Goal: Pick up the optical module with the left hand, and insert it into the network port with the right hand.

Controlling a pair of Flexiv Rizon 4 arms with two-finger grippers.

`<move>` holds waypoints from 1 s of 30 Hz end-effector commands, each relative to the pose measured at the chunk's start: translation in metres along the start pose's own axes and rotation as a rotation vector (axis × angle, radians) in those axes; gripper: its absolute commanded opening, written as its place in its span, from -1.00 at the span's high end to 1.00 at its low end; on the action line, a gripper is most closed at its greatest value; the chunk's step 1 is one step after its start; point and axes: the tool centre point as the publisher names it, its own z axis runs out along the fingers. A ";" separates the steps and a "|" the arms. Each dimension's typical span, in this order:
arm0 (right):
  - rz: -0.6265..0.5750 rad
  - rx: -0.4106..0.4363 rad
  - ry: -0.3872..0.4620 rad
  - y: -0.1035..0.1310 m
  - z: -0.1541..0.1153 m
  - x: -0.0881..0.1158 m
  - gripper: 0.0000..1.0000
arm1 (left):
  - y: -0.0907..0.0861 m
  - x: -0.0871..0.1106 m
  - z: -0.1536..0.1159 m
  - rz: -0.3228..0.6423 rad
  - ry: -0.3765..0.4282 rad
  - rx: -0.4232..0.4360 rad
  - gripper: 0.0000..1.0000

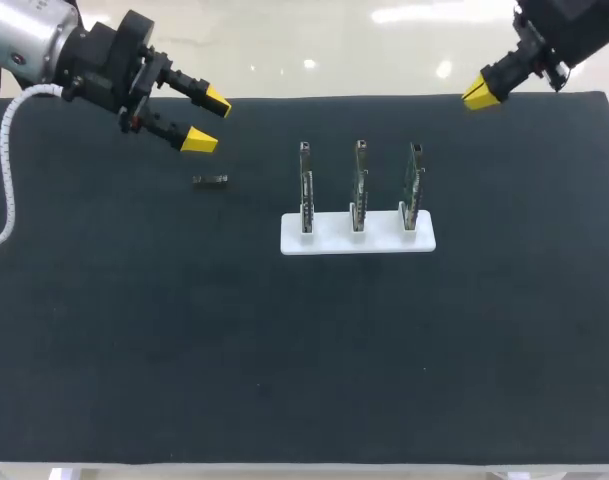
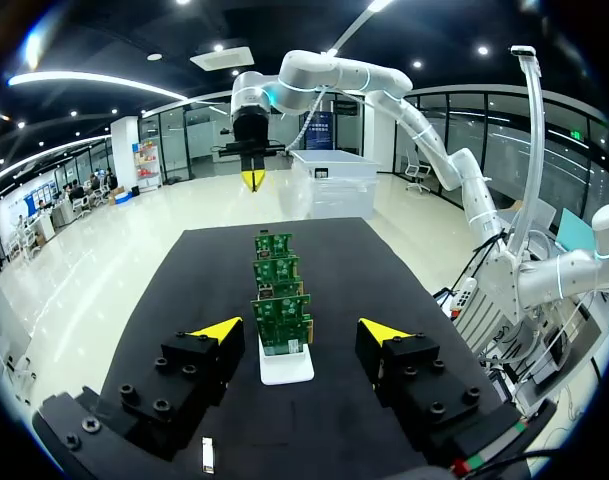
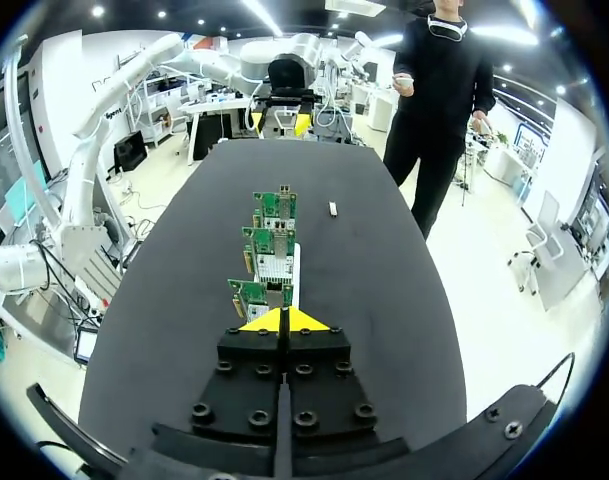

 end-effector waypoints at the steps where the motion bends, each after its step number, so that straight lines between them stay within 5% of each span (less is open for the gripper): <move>1: 0.000 -0.003 -0.003 -0.001 -0.001 0.001 -1.00 | 0.001 0.000 0.001 -0.001 0.003 0.000 -1.00; 20: 0.000 -0.003 -0.003 -0.001 -0.001 0.001 -1.00 | 0.001 0.000 0.001 -0.001 0.003 0.000 -1.00; 25: 0.000 -0.003 -0.003 -0.001 -0.001 0.001 -1.00 | 0.012 0.005 -0.001 -0.027 0.130 -0.015 -1.00; 30: 0.000 -0.003 -0.003 -0.001 -0.001 0.001 -1.00 | 0.045 0.028 -0.005 -0.051 0.357 -0.035 -1.00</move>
